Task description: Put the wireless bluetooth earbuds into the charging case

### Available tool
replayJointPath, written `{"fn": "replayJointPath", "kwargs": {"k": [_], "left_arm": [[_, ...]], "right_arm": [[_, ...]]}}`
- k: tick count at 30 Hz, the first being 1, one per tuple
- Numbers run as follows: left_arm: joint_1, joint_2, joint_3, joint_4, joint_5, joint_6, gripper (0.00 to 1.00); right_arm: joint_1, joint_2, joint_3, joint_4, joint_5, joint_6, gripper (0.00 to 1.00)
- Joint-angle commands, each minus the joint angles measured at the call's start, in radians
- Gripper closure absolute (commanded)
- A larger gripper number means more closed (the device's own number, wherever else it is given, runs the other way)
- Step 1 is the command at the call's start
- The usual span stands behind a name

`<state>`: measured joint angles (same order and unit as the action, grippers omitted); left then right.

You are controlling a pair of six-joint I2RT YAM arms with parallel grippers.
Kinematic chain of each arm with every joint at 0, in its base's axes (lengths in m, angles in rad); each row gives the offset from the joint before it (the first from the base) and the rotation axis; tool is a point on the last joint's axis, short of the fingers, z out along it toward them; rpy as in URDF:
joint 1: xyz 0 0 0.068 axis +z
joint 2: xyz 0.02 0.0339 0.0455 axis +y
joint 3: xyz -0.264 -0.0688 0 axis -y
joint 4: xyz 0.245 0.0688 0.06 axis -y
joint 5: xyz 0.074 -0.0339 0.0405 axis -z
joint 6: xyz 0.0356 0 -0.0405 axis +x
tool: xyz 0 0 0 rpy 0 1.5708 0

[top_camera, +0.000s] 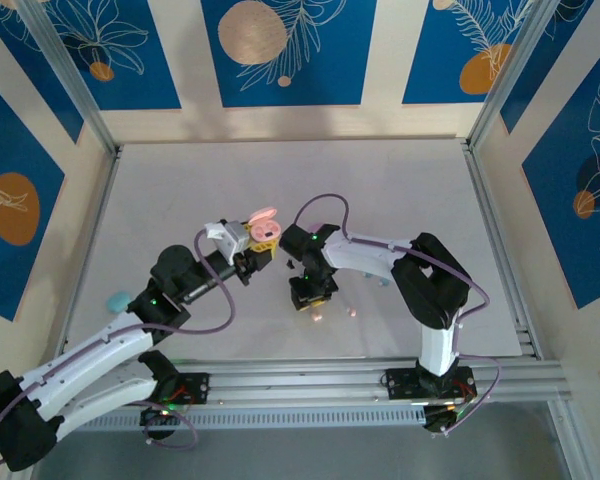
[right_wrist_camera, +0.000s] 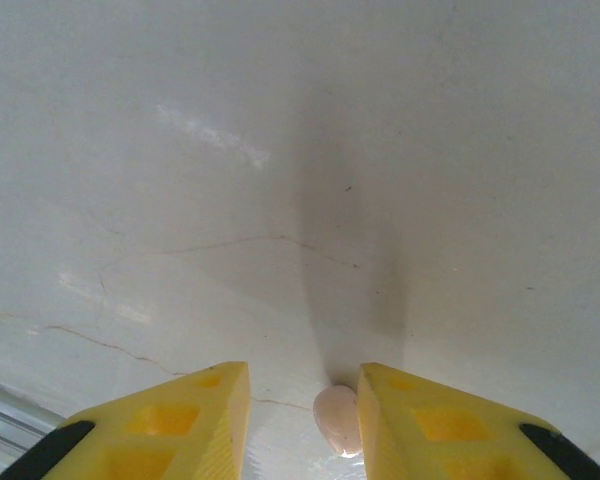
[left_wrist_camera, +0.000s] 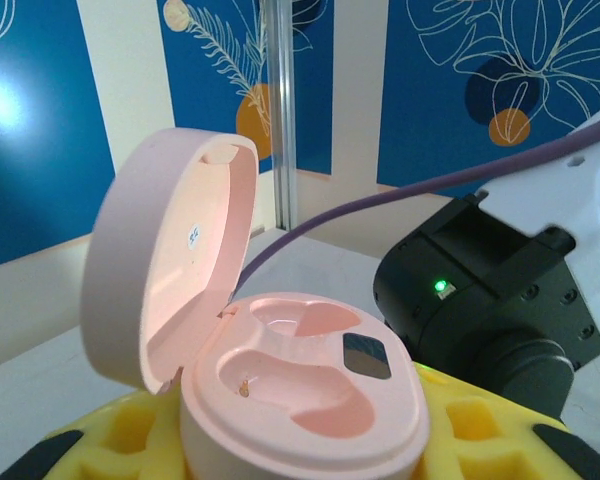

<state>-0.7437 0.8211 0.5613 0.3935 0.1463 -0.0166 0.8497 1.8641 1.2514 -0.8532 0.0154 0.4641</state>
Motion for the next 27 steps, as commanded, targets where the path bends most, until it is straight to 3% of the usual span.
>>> {"fn": "replayJointPath", "kwargs": {"k": [1, 27], "left_arm": [[0.003, -0.054, -0.001, -0.014, -0.034, -0.003, 0.7], [0.004, -0.103, 0.006, -0.068, -0.045, 0.004, 0.7]], "right_arm": [[0.003, 0.023, 0.041, -0.05, 0.003, -0.07, 0.64], [0.009, 0.086, 0.054, -0.082, -0.03, -0.158, 0.65]]}}
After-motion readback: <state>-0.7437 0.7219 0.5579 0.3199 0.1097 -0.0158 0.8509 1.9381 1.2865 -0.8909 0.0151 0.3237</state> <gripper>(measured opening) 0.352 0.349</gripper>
